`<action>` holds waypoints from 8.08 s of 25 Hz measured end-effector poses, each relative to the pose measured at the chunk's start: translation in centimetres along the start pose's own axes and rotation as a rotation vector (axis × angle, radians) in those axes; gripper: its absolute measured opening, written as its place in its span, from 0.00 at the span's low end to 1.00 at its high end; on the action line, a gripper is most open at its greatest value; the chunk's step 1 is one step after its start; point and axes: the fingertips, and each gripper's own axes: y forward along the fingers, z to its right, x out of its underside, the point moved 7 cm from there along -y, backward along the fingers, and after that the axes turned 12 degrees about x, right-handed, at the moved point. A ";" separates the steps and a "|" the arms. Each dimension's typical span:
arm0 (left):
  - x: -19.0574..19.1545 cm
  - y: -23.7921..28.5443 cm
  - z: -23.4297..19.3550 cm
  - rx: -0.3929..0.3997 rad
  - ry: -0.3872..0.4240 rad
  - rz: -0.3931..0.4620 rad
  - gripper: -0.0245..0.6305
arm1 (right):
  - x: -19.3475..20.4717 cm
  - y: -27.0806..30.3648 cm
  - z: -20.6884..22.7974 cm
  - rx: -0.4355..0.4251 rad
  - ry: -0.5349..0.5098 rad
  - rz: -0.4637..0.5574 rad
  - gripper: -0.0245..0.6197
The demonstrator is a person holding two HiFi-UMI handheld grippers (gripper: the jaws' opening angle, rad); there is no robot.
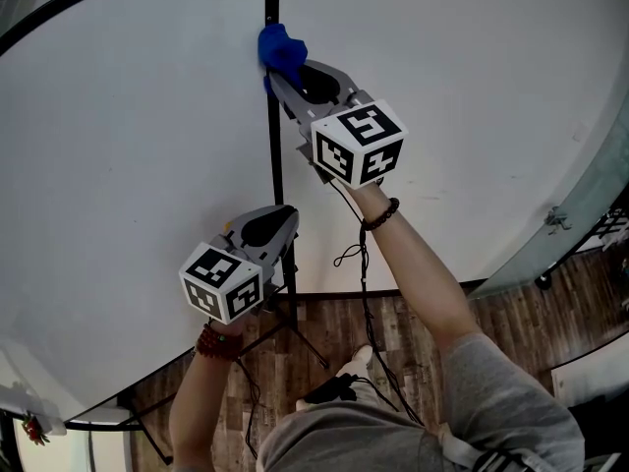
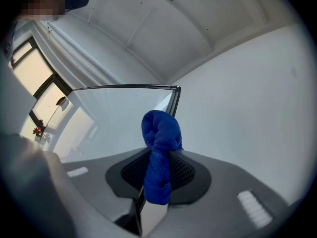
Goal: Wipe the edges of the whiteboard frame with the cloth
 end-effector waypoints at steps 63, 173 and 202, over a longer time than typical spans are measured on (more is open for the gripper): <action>1.1 0.2 -0.4 -0.004 -0.025 -0.035 0.08 | 3.5 -1.7 -1.0 0.029 0.019 -0.014 0.18; 3.2 -2.6 0.1 -0.066 -0.070 -0.087 0.08 | 5.4 -3.1 -1.9 0.037 0.060 0.009 0.18; 5.0 -2.1 -0.9 -0.055 -0.099 -0.104 0.08 | 11.2 -5.5 -3.2 0.053 0.124 -0.105 0.18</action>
